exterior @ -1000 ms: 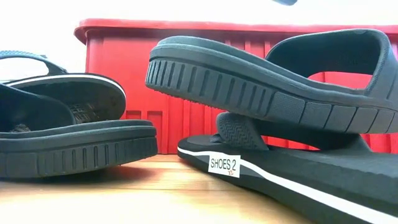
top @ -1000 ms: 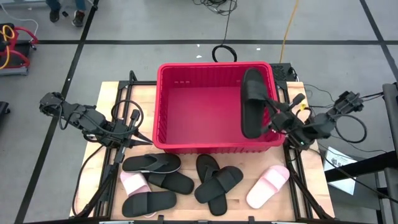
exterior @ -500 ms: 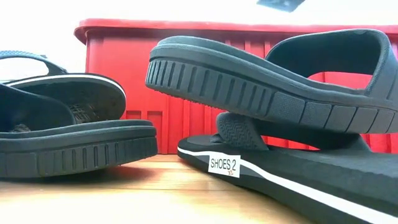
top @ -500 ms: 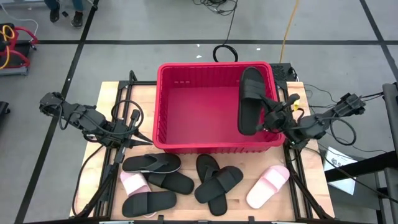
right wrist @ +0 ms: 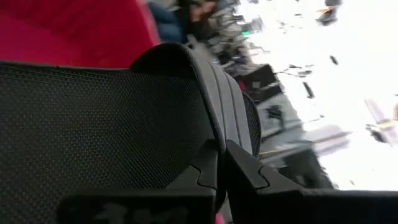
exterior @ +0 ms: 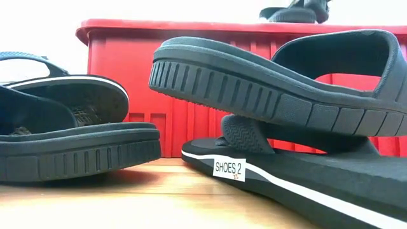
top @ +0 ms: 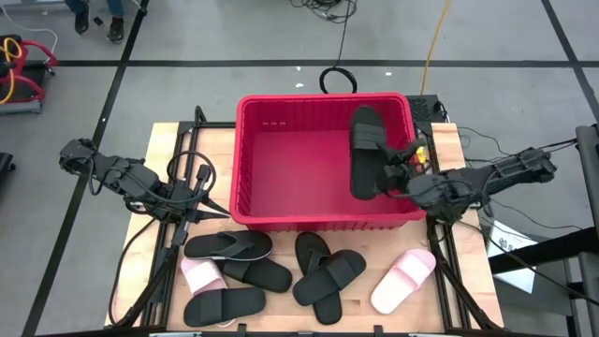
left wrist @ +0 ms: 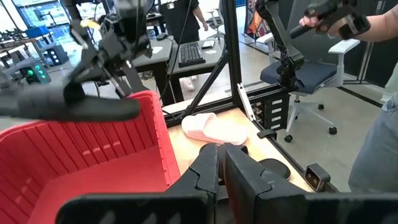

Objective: Pick and place slides into bin
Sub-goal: Put the black slide into the red bin

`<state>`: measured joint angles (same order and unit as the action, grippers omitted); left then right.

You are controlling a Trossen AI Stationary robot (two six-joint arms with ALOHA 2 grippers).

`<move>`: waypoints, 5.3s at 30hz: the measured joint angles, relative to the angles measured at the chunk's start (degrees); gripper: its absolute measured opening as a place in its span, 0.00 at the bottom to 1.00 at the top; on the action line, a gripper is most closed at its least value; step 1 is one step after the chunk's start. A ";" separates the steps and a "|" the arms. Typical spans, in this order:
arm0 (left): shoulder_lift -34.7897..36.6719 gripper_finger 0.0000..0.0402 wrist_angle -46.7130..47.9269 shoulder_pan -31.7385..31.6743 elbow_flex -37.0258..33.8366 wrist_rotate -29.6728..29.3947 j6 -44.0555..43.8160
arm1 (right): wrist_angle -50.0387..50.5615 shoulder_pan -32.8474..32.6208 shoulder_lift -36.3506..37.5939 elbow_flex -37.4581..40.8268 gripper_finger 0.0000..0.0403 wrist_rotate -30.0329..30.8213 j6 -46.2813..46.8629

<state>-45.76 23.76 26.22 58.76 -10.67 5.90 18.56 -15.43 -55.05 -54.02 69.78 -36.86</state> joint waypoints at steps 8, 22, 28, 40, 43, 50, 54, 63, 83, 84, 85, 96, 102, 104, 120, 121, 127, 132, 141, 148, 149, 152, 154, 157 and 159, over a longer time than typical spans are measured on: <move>0.00 0.06 -0.01 0.02 0.00 -0.01 -0.12 | 10.78 8.97 -4.96 0.02 0.00 -5.83 7.69; 0.00 0.06 0.01 0.00 0.00 0.00 -0.14 | 10.88 21.30 -11.24 0.02 0.00 -20.85 9.43; 0.00 0.06 0.05 0.00 0.00 0.01 0.15 | 13.25 23.79 -11.99 0.61 0.00 -20.52 9.86; 0.00 0.06 0.04 0.02 0.00 -0.01 1.51 | 11.12 24.91 -11.85 10.70 0.00 -20.61 11.09; 0.00 0.06 0.03 0.00 0.00 -0.01 1.50 | 7.85 24.91 -11.86 13.72 0.00 -20.63 8.10; 0.00 0.06 0.01 0.00 0.00 -0.01 1.34 | -0.02 24.89 -11.84 18.95 0.00 -20.67 4.40; 0.00 0.06 0.03 0.00 0.00 -0.04 1.34 | -1.59 24.89 -11.84 20.69 0.00 -20.66 4.48; 0.00 0.06 0.03 0.02 0.00 -3.46 1.35 | -2.43 24.87 -11.84 21.95 0.00 -23.59 3.69; -0.86 0.06 -1.52 -8.66 0.00 -29.95 0.42 | -3.51 24.80 -11.84 21.95 0.00 -27.94 -0.46; -1.60 0.06 -1.52 -10.50 0.01 -29.98 0.46 | -3.51 24.87 -11.84 21.95 0.00 -27.87 -1.28; -2.43 0.06 -1.54 -12.44 0.02 -30.08 0.98 | -3.51 25.04 -11.84 21.95 0.00 -27.84 -1.75; -15.80 0.06 0.29 -28.94 8.97 -17.21 2.63 | -3.43 25.57 -11.84 21.95 0.01 -29.81 -2.88; -24.35 0.06 11.14 -32.41 20.57 -15.64 4.10 | -3.29 25.59 -11.84 21.95 0.01 -31.03 -2.93; -26.40 0.06 12.61 -32.99 22.82 -14.83 4.12 | -3.27 25.59 -11.84 21.95 0.01 -31.01 -2.91; -28.81 0.06 16.47 -33.27 25.05 -14.63 2.96 | -2.09 25.59 -11.84 21.95 0.01 -31.10 -3.08; -28.81 0.06 16.42 -33.27 25.05 -14.63 2.94 | -2.03 25.59 -11.84 21.95 0.02 -31.09 -3.08; -28.81 0.06 16.38 -32.75 25.05 -14.64 2.91 | -2.00 25.59 -11.84 21.95 0.07 -31.08 -3.06; -28.81 0.06 16.38 -32.46 25.05 -14.65 3.09 | -1.96 25.59 -11.84 21.95 0.12 -31.08 -3.10; -28.81 0.06 16.32 -32.50 25.03 -14.70 2.86 | -1.96 25.59 -11.84 21.95 0.21 -31.06 -3.06; -28.81 0.06 16.29 -32.52 25.03 -14.72 2.83 | -1.98 25.59 -11.84 21.95 0.28 -31.06 -3.08; -28.81 0.06 16.29 -32.52 25.03 -14.72 2.83 | -1.98 25.59 -11.84 21.95 0.29 -31.06 -3.17; -28.81 0.06 16.29 -32.52 25.03 -14.72 2.83 | -1.97 25.59 -11.84 21.95 0.32 -31.08 -3.28; -28.81 0.06 16.29 -32.52 25.03 -14.73 2.83 | -1.96 25.59 -11.84 21.95 0.34 -31.08 -3.30; -28.81 0.06 16.29 -32.52 25.03 -14.74 2.83 | -1.96 25.59 -11.84 21.95 0.37 -31.08 -3.28; -28.81 0.06 16.29 -32.52 25.03 -14.74 2.84 | -1.96 25.59 -11.84 21.95 0.39 -31.08 -3.29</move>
<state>-74.56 40.05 -6.31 83.79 -25.41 8.75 16.60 10.15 -66.89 -32.08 38.70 -40.16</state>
